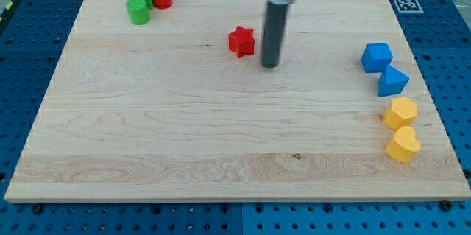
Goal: Place the red star diagonally to the top left of the blue cube
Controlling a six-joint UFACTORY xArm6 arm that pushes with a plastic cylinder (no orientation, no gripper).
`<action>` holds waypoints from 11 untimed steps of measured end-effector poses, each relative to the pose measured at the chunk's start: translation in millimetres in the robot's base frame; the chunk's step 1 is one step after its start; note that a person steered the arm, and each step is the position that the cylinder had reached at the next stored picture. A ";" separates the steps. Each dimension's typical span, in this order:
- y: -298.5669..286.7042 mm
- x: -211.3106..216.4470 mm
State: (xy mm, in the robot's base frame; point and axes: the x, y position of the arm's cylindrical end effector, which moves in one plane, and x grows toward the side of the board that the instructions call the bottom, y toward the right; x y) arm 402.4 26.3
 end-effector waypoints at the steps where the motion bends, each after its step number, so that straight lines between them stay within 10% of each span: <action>1: -46.4 -5.8; 7: -16.0 -86.3; 11: 17.4 -45.4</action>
